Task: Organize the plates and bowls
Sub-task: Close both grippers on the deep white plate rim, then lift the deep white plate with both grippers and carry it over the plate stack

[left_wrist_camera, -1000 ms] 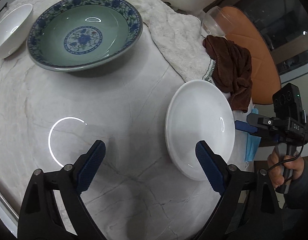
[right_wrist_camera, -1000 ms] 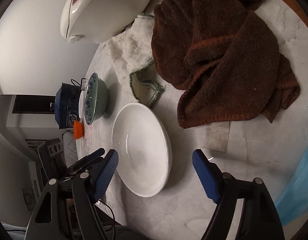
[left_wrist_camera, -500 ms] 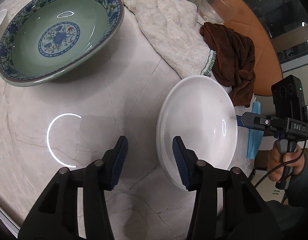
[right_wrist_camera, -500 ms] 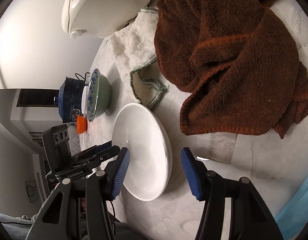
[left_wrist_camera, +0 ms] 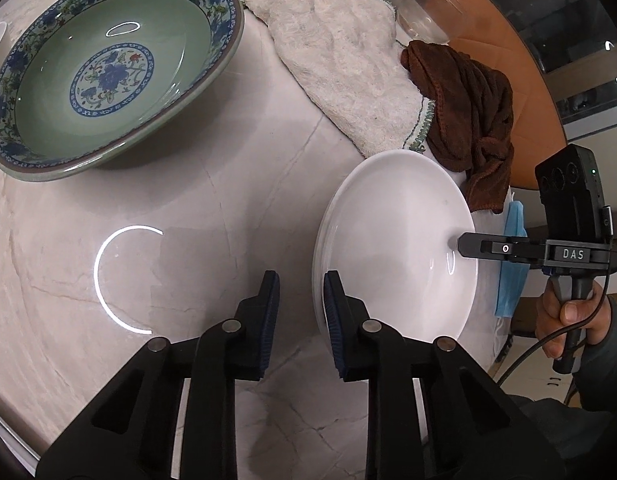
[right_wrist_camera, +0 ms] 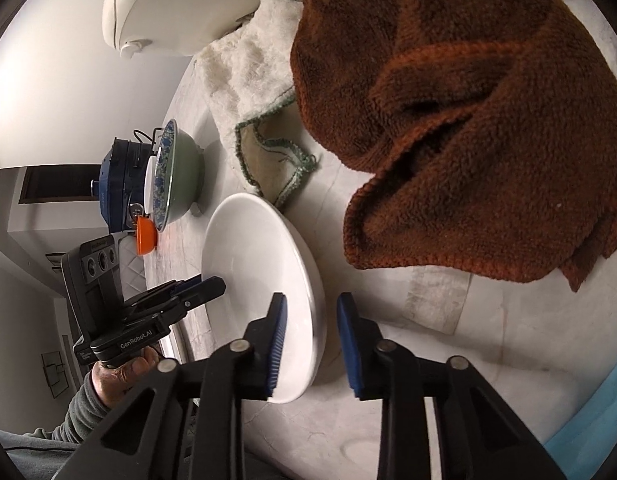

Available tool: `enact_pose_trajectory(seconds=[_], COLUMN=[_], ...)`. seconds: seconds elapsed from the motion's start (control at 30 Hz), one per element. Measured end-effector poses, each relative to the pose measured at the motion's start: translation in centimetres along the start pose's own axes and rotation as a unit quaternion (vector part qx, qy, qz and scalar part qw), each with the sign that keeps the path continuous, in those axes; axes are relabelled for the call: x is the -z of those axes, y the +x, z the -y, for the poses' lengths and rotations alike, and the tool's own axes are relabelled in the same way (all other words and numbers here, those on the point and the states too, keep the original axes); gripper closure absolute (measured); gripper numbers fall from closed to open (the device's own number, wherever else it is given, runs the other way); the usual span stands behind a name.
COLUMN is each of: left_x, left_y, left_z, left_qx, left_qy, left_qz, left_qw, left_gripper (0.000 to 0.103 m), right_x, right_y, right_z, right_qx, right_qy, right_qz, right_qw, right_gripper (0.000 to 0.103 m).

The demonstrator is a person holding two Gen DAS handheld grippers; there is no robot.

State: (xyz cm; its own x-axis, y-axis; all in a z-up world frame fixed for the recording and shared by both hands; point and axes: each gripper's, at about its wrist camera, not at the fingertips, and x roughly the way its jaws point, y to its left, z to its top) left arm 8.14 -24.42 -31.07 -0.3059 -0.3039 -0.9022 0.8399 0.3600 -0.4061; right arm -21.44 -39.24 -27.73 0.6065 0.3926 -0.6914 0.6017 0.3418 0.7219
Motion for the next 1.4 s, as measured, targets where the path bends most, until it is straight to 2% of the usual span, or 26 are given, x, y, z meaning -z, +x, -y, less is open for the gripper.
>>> enact_pose_trajectory(seconds=[0.17, 0.23, 0.93, 1.17, 1.4], left_x=[0.0, 0.0, 0.4, 1.4, 3.3], left_y=[0.1, 0.2, -1.0, -3.8, -7.9], left_z=[0.4, 0.6, 0.9, 0.7, -0.7], left_qx=[0.005, 0.002, -0.003, -0.002, 0.000], left_qy=[0.005, 0.006, -0.003, -0.012, -0.031], left_qz=[-0.008, -0.011, -0.008, 0.009, 0.037], left_qw=[0.9999, 0.9999, 1.0000, 0.9999, 0.9988], left_gripper=[0.095, 0.098, 0.098, 0.098, 0.098], right_x=[0.2, 0.2, -0.2, 0.1, 0.3], right_y=[0.3, 0.3, 0.7, 0.5, 0.6], right_z=[0.3, 0.3, -1.4, -3.1, -6.7], right_qx=[0.007, 0.007, 0.023, 0.021, 0.017], right_qy=[0.003, 0.005, 0.002, -0.010, -0.036], right_qz=[-0.011, -0.010, -0.007, -0.006, -0.008], right_qw=[1.000, 1.000, 1.000, 1.000, 0.999], right_gripper=[0.091, 0.092, 0.093, 0.093, 0.093])
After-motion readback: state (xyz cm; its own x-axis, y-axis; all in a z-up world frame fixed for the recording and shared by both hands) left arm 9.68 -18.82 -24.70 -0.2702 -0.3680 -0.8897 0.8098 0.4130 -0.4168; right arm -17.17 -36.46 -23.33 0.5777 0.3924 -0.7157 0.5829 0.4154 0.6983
